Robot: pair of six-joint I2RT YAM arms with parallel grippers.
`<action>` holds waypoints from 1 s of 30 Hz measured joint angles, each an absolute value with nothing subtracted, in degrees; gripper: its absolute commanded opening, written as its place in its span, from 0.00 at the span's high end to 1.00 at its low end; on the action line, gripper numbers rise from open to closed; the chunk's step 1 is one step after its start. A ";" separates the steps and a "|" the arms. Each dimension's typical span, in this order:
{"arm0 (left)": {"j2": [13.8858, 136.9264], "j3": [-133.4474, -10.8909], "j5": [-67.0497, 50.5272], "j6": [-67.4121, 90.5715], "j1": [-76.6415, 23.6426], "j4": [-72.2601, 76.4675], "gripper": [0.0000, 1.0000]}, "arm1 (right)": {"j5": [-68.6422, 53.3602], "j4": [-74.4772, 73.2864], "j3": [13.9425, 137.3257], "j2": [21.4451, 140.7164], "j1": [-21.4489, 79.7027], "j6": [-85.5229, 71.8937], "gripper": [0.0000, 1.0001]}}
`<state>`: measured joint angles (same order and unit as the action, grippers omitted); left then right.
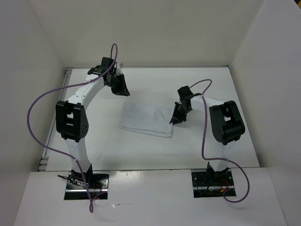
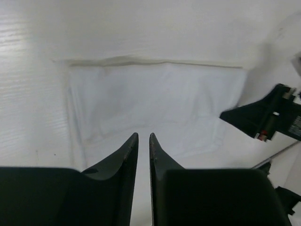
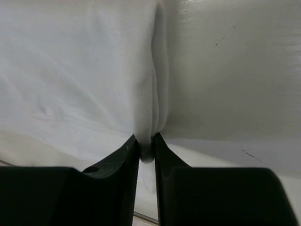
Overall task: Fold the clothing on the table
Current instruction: Fold the skirt
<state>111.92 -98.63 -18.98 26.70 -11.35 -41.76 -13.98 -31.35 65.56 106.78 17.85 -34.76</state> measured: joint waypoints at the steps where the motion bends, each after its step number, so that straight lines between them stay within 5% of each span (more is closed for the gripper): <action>1: 111.92 -99.59 -20.05 26.61 -11.42 -41.69 0.76 | -14.87 -30.55 65.19 106.87 17.80 -35.24 0.85; 3: 111.94 -101.25 -22.44 26.02 -11.62 -41.58 0.76 | -16.08 -29.15 64.62 107.04 17.76 -36.03 1.00; 15: 123.83 -104.25 -33.45 27.07 -15.25 -35.33 0.83 | -16.91 -27.16 64.07 107.11 17.74 -37.87 1.00; 30: 132.11 -109.30 -32.49 28.88 -19.77 -33.47 0.88 | -16.01 -27.64 64.12 106.78 17.74 -37.82 1.00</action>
